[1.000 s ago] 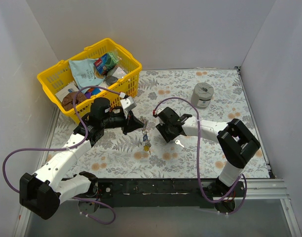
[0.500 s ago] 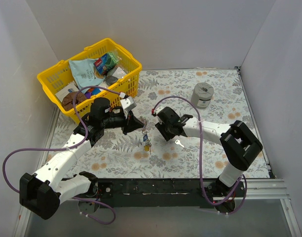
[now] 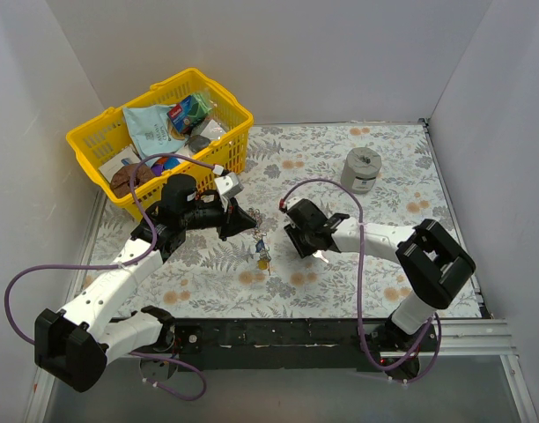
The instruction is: Put the keys on the keyring
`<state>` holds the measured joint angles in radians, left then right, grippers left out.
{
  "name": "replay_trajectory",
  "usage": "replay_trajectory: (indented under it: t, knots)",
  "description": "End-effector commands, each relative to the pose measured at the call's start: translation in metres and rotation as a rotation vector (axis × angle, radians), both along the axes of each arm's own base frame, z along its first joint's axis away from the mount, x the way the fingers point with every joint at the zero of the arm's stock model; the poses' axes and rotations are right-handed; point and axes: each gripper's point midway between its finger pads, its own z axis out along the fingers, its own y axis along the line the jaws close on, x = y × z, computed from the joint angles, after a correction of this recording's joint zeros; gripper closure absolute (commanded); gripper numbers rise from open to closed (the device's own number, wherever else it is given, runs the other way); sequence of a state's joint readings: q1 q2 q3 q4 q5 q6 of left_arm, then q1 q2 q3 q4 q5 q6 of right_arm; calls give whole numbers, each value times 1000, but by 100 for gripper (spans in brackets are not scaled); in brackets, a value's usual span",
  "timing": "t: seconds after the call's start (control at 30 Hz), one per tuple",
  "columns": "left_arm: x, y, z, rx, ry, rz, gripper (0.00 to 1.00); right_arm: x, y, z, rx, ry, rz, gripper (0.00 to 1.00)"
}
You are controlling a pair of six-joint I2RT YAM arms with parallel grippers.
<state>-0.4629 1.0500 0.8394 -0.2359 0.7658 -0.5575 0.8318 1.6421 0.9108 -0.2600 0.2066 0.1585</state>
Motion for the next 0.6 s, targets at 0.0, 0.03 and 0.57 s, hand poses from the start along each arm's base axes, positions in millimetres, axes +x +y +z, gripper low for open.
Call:
replay_trajectory:
  t: [0.0, 0.03, 0.57]
  knots:
    - [-3, 1, 15, -26, -52, -12, 100, -32, -24, -16, -34, 98, -43, 59]
    - [-3, 0, 15, -26, -52, -13, 100, -39, -30, -21, -40, 118, -55, 59]
    - [-2, -2, 13, -29, -41, -27, 100, -31, -17, 47, 112, 21, -82, 57]
